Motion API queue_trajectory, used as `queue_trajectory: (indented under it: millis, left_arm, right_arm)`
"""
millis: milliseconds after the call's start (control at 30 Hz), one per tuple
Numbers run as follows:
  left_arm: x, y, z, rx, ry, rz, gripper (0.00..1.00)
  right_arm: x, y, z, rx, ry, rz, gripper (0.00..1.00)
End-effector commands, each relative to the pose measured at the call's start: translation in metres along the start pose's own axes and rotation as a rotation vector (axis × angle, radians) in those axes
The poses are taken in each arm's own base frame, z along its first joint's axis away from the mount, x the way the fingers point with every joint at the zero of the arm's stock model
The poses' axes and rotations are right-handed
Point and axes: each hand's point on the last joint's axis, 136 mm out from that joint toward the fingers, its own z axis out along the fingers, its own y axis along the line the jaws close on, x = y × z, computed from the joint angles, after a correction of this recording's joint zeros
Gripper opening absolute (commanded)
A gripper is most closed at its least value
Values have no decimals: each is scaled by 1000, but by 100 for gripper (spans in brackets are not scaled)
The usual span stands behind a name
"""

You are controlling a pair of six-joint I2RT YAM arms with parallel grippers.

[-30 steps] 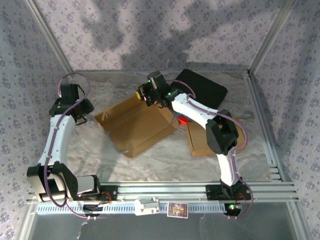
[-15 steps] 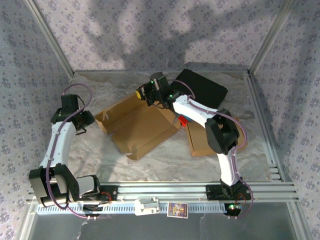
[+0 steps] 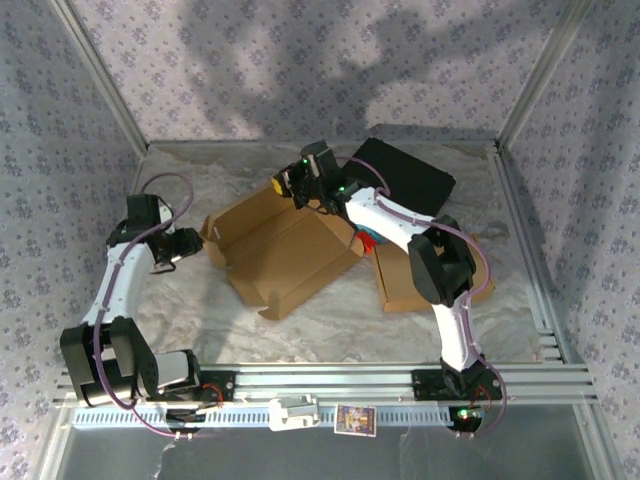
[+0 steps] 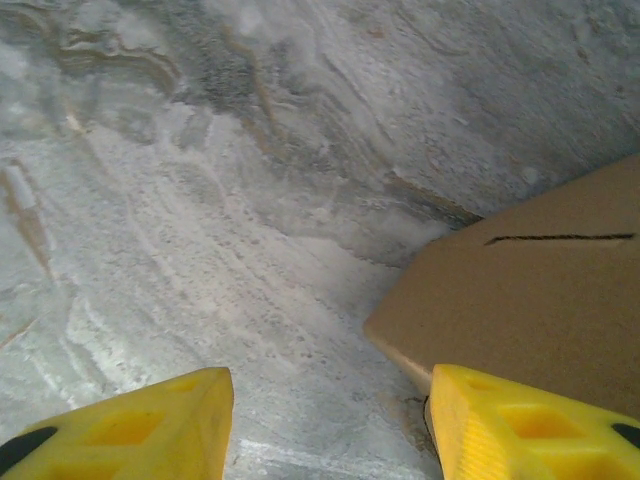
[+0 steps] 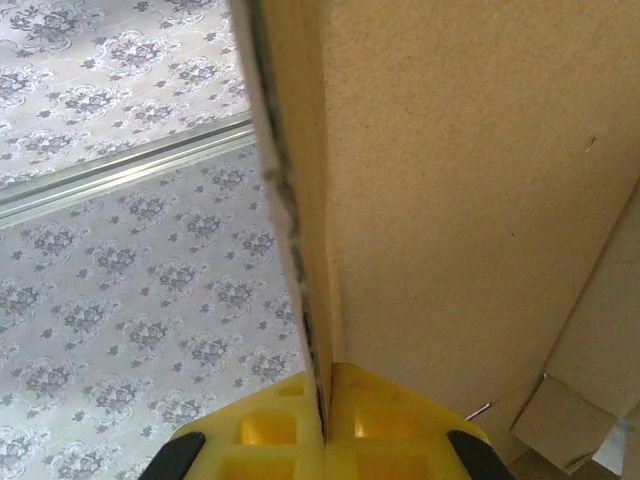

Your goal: Fold the paper box

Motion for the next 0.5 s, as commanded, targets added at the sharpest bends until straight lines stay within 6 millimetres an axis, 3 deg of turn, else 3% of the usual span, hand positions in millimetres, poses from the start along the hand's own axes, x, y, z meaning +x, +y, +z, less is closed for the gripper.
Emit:
queue_trajectory:
  millis: [0,233,467]
  left_arm:
    - [2,-22,2,134,-4,84,55]
    - [6,-33,6,214,-12,127,56]
    - [16,-27,-2,182,-7,130,53]
  right_arm:
    - [7,9,3,-15,38,0,0]
    - [3,8,4,-2,56,2,0]
    - [-4,11,3,2,53,2,0]
